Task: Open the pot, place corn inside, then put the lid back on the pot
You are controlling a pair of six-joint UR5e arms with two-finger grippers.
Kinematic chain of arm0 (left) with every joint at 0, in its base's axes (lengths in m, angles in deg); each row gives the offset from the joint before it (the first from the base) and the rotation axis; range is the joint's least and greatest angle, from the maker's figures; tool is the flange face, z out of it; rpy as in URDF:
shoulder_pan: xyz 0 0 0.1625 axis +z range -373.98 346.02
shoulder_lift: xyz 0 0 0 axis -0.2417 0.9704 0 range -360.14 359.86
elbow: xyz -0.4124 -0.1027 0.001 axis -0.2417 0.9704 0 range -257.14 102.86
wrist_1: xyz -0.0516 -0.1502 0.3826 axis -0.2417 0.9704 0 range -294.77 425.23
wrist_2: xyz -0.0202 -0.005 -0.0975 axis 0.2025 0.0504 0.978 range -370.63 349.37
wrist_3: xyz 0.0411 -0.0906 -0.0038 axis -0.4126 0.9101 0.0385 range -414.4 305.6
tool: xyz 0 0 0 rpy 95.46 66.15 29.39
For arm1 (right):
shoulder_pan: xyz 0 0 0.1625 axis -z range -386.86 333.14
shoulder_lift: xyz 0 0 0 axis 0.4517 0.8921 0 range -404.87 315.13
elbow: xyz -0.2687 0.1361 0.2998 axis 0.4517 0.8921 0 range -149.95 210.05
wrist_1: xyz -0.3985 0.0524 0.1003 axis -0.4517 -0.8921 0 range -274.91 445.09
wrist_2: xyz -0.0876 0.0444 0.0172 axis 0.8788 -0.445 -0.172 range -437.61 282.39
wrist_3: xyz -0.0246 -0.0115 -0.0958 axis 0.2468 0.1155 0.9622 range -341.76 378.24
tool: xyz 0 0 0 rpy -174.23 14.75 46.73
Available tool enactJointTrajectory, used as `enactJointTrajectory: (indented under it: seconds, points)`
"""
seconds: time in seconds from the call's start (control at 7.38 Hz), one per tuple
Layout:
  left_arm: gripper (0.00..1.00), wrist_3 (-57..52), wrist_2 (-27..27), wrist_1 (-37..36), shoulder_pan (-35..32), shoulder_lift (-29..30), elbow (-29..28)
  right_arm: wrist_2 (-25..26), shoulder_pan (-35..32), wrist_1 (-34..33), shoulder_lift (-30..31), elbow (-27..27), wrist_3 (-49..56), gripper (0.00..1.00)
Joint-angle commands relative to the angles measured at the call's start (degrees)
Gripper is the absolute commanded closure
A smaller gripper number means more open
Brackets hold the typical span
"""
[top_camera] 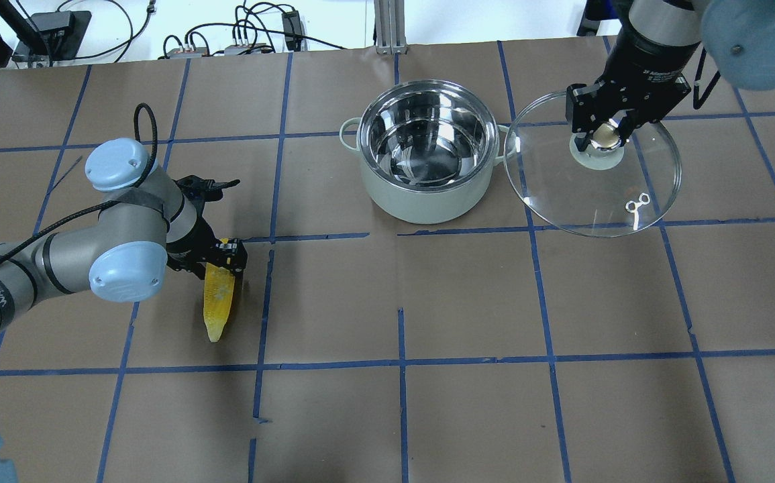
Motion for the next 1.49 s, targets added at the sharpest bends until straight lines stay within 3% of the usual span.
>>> enactJointTrajectory:
  seconds: [0.0,0.41,0.68,0.95,1.36]
  points:
    - [0.9,-0.1,0.2,0.3,0.1,-0.5,-0.9,3.2,-1.9,-0.4,-0.1,0.1,-4.9,0.61]
    - [0.91,4.4,0.4,10.5,-2.7,0.3,-13.7,3.1,-2.3,-0.4,0.1,0.1,-5.4,0.61]
    - [0.91,9.6,1.5,23.5,-7.4,2.2,-30.3,5.0,-2.4,-0.4,0.3,0.4,-5.4,0.61]
    - [0.91,14.5,4.2,28.6,-13.2,8.3,-45.7,5.8,-2.4,-0.4,0.0,0.4,-5.5,0.61]
    - [0.91,23.7,3.5,34.1,-23.5,20.8,-66.4,7.1,-2.3,-0.4,-0.2,0.6,-5.1,0.6]
